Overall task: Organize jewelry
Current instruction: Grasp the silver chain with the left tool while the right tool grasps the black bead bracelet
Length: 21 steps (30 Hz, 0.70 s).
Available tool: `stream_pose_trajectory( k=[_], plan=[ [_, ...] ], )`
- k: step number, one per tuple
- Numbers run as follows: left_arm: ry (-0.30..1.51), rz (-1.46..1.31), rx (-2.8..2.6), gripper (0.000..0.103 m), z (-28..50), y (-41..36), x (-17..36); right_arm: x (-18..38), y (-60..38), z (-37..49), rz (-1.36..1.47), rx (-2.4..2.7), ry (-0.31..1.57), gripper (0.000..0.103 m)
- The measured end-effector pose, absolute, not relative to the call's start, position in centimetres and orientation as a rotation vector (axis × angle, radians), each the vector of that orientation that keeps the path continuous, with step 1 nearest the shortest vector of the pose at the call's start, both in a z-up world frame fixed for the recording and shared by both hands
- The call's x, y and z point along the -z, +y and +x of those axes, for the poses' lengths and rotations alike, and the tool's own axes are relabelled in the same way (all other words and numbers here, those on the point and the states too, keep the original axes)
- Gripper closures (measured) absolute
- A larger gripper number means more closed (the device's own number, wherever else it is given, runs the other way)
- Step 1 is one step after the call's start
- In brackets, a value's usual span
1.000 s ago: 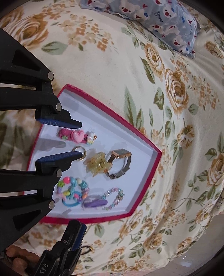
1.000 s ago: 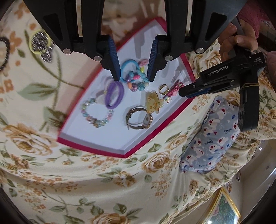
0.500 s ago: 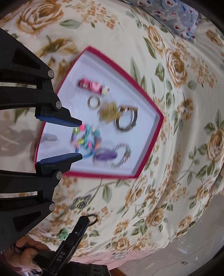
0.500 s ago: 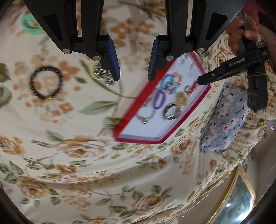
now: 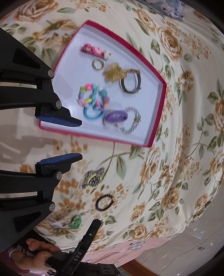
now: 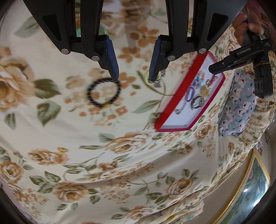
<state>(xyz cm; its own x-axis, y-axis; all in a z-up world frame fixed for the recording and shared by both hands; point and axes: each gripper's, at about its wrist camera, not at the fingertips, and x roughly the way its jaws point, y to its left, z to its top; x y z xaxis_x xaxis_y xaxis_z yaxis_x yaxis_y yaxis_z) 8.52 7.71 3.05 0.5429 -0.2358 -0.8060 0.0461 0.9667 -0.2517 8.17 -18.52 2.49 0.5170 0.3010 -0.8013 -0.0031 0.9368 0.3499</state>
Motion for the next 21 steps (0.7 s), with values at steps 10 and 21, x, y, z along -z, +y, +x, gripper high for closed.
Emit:
stream_pose_trajectory(
  k=[10,21],
  plan=[
    [1.011,-0.147,0.223,0.071,10.2,4.1,-2.4,-2.4,-21.1,7.6,0.340,-0.139,1.006,0.064],
    [1.028,-0.105,0.267,0.071,12.8,1.1,-1.4,-1.6,-22.3,8.8,0.333,-0.125,1.017,0.064]
  ],
)
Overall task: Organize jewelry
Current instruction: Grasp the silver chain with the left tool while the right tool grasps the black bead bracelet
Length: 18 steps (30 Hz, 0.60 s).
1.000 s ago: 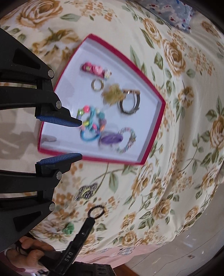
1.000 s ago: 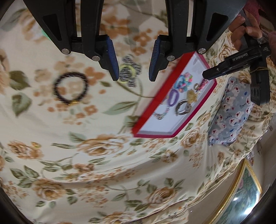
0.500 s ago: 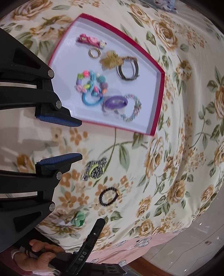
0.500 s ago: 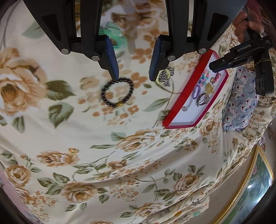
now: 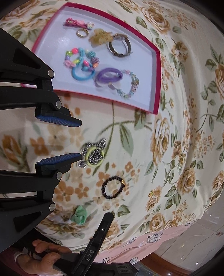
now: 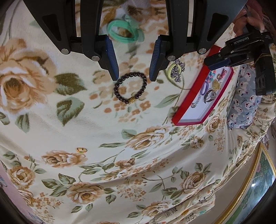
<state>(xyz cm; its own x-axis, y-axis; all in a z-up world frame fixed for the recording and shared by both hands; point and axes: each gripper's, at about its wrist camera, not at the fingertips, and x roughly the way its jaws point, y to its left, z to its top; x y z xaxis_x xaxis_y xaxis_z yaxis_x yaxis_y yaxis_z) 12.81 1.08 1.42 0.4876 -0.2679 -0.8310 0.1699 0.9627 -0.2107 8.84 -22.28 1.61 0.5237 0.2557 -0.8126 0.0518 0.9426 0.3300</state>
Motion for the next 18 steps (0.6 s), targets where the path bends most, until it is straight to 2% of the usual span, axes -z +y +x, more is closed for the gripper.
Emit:
stream_pose_trajectory(
  k=[14,18],
  plan=[
    [1.048,-0.065,0.340,0.072,17.3,-3.2,1.2,0.4,-22.3,12.0,0.305,-0.124,1.052,0.064],
    [1.074,-0.054,0.343,0.081,18.5,-4.0,2.6,1.7,-22.3,13.0,0.300,-0.117,1.081,0.064]
  ],
)
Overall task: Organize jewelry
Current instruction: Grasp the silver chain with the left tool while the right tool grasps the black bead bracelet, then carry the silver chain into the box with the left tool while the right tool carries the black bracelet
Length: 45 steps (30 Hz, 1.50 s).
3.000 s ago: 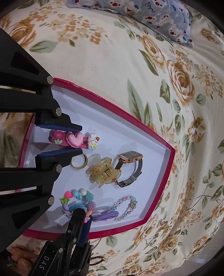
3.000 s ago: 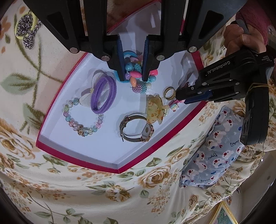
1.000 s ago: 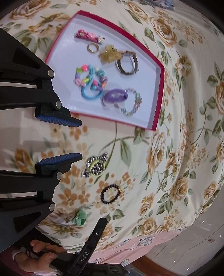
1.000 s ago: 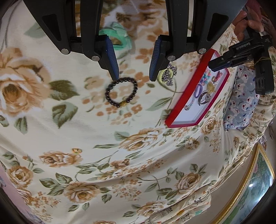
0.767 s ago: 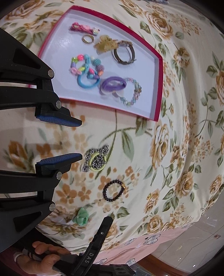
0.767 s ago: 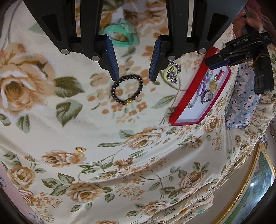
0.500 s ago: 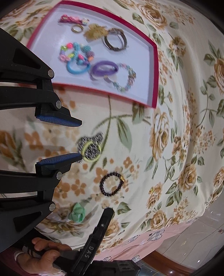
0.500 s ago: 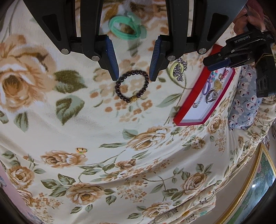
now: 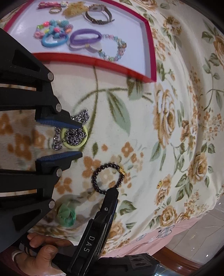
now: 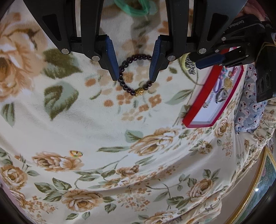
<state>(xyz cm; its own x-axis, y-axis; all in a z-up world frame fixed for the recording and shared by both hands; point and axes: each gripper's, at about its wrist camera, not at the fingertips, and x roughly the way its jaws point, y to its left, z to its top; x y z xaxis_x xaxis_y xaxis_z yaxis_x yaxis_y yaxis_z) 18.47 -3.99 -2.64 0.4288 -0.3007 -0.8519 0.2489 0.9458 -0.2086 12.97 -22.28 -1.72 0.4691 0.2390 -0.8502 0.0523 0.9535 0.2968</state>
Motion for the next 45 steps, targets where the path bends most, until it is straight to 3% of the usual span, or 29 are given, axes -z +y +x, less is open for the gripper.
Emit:
stream_pose_trajectory(
  k=[4,6,7,8,10,45],
  plan=[
    [1.081,-0.043,0.342,0.089,19.1,-4.4,3.7,3.0,-22.2,13.5,0.284,-0.104,1.107,0.069],
    [1.072,-0.044,0.344,0.091,19.2,-4.4,3.7,3.2,-22.2,13.5,0.265,-0.092,1.104,0.081],
    [1.068,-0.047,0.345,0.093,19.1,-4.4,3.7,3.2,-22.1,13.5,0.252,-0.084,1.103,0.092],
    [1.065,-0.053,0.346,0.093,19.0,-4.2,3.6,3.3,-22.2,13.5,0.251,-0.079,1.104,0.096],
    [1.058,-0.061,0.348,0.098,18.9,-4.0,3.4,3.2,-22.4,13.4,0.258,-0.083,1.101,0.096],
    [0.813,-0.188,0.294,0.098,9.1,5.8,-7.2,-5.4,-14.8,11.1,0.237,-0.282,0.928,0.096]
  ],
)
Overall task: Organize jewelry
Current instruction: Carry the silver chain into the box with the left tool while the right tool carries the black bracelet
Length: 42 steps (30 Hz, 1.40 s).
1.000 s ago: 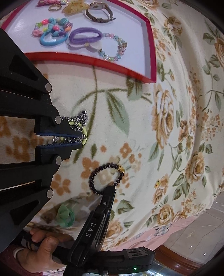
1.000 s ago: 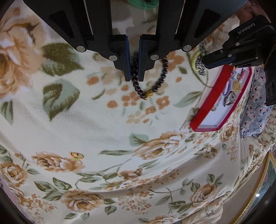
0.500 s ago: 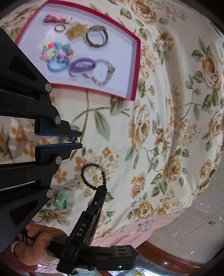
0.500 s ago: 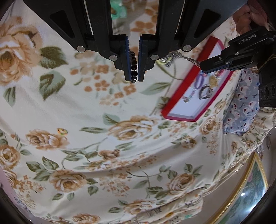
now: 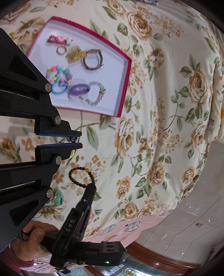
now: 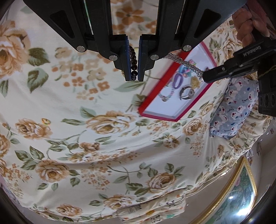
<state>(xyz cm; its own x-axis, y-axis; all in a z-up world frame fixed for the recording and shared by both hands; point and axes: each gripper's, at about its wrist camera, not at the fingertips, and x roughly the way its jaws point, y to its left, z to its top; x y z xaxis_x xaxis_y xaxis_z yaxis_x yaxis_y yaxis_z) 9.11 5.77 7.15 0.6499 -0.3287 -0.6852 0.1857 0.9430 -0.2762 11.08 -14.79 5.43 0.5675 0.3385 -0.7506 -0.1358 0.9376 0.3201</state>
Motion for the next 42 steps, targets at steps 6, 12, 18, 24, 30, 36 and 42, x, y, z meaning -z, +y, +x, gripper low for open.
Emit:
stream_pose_trajectory(
  k=[6,12,18,24,30,36,42],
  plan=[
    [0.767,-0.192,0.283,0.098,7.7,7.1,-9.2,-6.0,-12.4,11.2,0.228,-0.338,0.919,0.096],
    [0.721,-0.203,0.266,0.098,6.4,9.1,-10.9,-6.7,-10.0,11.6,0.216,-0.399,0.904,0.096],
    [0.682,-0.216,0.225,0.098,5.4,11.2,-12.2,-6.9,-7.5,12.1,0.208,-0.459,0.901,0.096],
    [0.672,-0.234,0.177,0.098,4.7,13.0,-12.4,-6.9,-4.8,12.5,0.198,-0.517,0.907,0.096],
    [0.687,-0.245,0.138,0.098,4.8,14.3,-11.9,-6.4,-2.2,13.0,0.192,-0.572,0.920,0.096],
    [0.727,-0.268,0.107,0.098,5.5,15.3,-10.6,-5.1,0.6,13.2,0.184,-0.628,0.956,0.096],
    [0.776,-0.300,0.071,0.098,6.2,16.7,-8.8,-2.7,2.1,13.5,0.172,-0.645,1.012,0.096]
  ],
)
